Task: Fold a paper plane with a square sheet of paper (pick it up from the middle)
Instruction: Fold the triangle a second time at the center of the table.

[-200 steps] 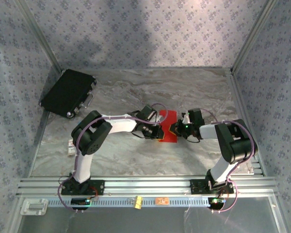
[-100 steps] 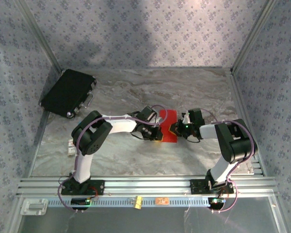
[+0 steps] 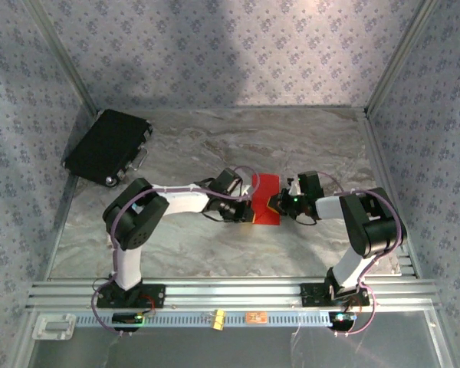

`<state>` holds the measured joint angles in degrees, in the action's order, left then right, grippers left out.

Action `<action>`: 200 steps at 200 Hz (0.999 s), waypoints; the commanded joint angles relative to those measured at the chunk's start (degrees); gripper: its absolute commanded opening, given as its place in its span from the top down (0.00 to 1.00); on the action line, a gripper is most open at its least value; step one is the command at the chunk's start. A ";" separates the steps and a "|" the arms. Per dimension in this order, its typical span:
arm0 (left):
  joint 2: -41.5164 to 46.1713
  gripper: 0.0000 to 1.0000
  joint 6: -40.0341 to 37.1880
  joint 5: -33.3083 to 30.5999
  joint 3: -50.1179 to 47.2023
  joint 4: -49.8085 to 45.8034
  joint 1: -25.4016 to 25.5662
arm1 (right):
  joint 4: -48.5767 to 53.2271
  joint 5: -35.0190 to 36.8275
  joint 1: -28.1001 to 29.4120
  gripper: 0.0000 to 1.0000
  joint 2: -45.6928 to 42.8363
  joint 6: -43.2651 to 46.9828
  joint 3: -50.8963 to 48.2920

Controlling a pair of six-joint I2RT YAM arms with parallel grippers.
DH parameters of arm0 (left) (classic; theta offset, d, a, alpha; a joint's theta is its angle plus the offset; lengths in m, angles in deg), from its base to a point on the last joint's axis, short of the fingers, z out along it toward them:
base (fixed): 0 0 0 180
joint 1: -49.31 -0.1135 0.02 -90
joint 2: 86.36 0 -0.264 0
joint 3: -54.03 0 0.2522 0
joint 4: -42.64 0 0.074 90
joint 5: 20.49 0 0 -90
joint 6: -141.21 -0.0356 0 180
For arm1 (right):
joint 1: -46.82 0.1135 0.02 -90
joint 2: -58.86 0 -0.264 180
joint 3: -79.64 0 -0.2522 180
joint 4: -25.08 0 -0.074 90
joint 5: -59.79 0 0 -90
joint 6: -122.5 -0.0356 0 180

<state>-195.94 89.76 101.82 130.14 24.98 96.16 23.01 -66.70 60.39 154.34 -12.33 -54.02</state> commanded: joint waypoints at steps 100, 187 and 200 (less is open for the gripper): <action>-6.03 0.97 -2.66 1.56 3.31 -6.37 -0.44 | 6.14 5.00 -1.15 0.98 1.97 2.24 -0.66; -3.35 0.94 -9.69 -3.15 4.18 -15.19 1.21 | 6.64 4.99 -1.52 0.98 1.95 2.64 -0.46; -2.33 0.94 -10.90 -4.46 4.33 -16.29 1.33 | 6.69 5.03 -1.52 0.98 1.99 2.70 -0.45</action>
<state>-200.29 83.14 100.73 134.58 19.28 96.77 23.75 -67.05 60.12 154.34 -11.55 -53.76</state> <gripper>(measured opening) 0.065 0.051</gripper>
